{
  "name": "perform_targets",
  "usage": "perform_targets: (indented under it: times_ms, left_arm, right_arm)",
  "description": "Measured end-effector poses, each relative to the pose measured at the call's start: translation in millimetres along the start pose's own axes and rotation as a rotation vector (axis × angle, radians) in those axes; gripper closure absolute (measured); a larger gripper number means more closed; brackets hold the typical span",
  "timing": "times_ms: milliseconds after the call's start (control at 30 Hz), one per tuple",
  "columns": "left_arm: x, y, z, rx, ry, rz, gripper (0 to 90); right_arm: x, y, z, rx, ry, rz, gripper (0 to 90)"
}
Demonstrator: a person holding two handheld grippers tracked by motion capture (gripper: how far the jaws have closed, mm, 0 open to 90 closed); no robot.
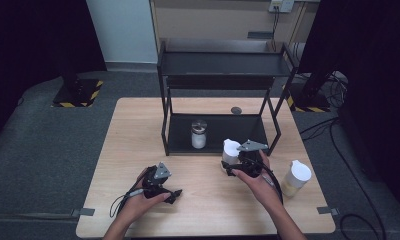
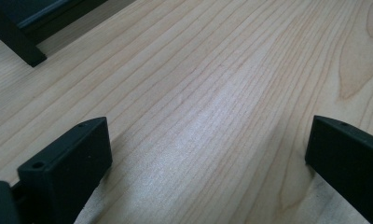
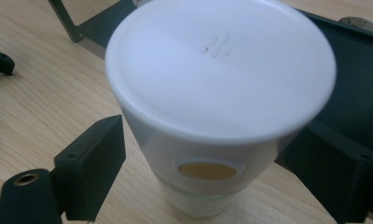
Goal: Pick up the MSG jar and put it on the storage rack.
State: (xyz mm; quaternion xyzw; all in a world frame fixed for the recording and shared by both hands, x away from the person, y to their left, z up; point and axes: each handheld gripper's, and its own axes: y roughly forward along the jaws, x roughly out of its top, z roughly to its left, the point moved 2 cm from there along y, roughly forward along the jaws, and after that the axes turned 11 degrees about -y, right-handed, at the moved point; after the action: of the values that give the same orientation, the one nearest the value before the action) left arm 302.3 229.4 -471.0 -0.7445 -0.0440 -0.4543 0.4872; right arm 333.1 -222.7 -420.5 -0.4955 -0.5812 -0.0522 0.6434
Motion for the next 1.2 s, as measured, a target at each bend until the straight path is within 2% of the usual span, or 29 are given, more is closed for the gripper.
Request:
perform_targets:
  times_ms: [200, 300, 400, 733, 867, 1200]
  left_arm:
    - [0.0, 0.0, 0.0, 0.0, 0.0, 0.0, 0.0]
    - [0.0, 0.0, 0.0, 0.0, 0.0, 0.0, 0.0]
    - [0.0, 0.0, 0.0, 0.0, 0.0, 0.0, 0.0]
    - [0.1, 0.0, 0.0, 0.0, 0.0, 0.0, 0.0]
    - [0.2, 0.0, 0.2, -0.001, 0.001, 0.0, 0.0]
    - [0.2, 0.0, 0.2, -0.001, 0.001, 0.0, 0.0]
  right_arm:
    - [5.8, 1.2, 0.0, -0.004, -0.013, 0.004, 20.9]
    - [7.7, 2.0, 0.2, -0.005, -0.024, -0.001, 28.1]
    - [9.3, 3.6, -0.5, -0.002, -0.02, 0.014, 30.7]
    - [10.4, 2.8, 0.7, -0.008, 0.003, 0.02, 31.1]
    - [11.9, 0.5, 2.6, -0.017, 0.027, 0.03, 31.2]
    - [17.7, -5.9, 10.2, -0.038, 0.036, 0.012, 31.2]
